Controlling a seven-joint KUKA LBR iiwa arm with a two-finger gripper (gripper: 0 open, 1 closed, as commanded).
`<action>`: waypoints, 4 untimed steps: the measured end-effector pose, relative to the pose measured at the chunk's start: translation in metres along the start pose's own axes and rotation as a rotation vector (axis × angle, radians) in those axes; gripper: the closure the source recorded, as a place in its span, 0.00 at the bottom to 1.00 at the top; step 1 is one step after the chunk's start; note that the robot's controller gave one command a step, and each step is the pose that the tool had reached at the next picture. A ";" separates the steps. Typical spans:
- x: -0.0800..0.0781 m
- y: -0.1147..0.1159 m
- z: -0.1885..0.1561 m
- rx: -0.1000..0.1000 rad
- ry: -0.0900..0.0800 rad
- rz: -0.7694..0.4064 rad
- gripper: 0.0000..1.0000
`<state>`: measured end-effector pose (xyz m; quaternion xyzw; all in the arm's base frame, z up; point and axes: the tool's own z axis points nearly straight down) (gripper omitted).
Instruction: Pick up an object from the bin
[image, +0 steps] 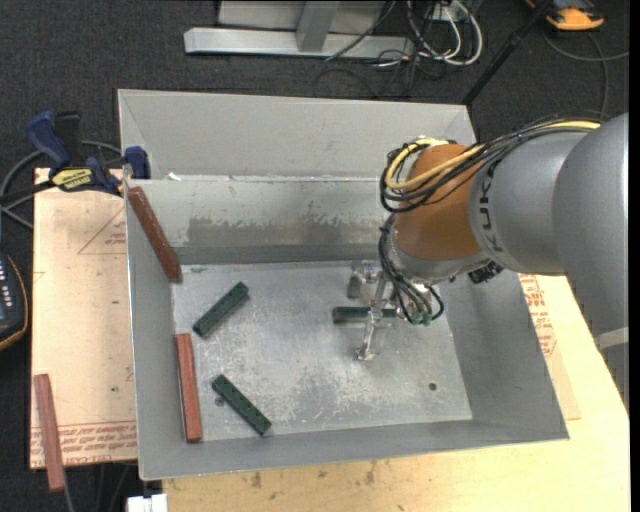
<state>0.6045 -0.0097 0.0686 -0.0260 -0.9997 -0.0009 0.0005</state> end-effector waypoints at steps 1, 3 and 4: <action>-0.001 0.001 0.000 0.001 -0.002 -0.001 0.00; -0.002 0.001 -0.003 0.001 -0.004 -0.003 1.00; -0.005 0.002 -0.080 0.001 -0.011 -0.005 1.00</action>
Offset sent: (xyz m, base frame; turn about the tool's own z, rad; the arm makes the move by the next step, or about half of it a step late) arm 0.0000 0.0000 0.0000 0.0000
